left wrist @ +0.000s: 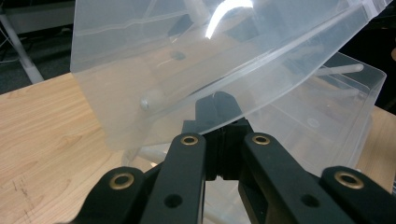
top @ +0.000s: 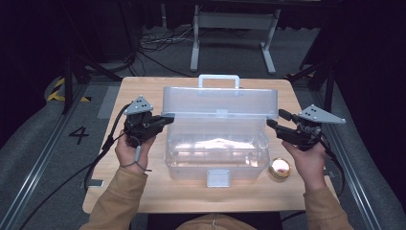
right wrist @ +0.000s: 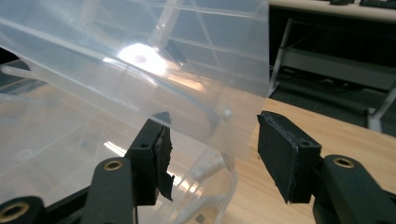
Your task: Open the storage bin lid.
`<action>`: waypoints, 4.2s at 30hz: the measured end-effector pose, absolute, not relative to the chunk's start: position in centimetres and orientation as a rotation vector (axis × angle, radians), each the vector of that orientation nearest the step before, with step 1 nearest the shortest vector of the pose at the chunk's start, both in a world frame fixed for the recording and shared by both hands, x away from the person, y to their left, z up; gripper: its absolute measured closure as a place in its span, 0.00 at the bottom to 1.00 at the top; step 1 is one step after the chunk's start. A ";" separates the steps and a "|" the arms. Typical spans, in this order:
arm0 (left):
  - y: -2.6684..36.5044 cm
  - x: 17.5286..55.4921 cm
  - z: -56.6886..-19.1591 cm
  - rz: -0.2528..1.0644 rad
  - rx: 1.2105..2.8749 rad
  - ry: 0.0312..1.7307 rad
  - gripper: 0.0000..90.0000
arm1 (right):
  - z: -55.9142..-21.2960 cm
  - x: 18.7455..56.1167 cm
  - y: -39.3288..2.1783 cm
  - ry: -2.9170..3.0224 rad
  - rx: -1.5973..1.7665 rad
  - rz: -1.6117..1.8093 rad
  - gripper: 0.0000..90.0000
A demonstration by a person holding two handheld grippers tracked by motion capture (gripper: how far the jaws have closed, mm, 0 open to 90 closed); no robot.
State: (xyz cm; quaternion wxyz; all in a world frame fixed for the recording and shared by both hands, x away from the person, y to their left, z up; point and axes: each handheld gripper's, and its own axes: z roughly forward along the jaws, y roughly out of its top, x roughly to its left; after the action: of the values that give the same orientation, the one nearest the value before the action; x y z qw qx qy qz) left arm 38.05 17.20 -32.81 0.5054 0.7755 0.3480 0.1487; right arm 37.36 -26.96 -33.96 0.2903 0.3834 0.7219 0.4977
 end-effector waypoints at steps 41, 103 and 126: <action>18.1 36.6 -32.8 0.357 1.913 0.838 0.91 | -33.3 38.5 -24.2 1.660 1.067 1.251 0.73; 12.7 33.9 -38.8 0.033 2.455 0.553 0.77 | -31.7 41.2 -25.1 1.703 1.146 1.287 0.86; 11.8 34.7 -41.5 0.002 2.484 0.594 0.81 | -32.0 41.7 -24.4 1.607 1.121 1.269 0.86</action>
State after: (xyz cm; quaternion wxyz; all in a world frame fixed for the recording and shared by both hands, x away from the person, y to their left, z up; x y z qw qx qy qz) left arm 34.72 11.81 -41.52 0.2894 0.9309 0.2227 0.0007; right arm 41.71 -24.40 -31.97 0.3925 0.4418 0.6331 0.4999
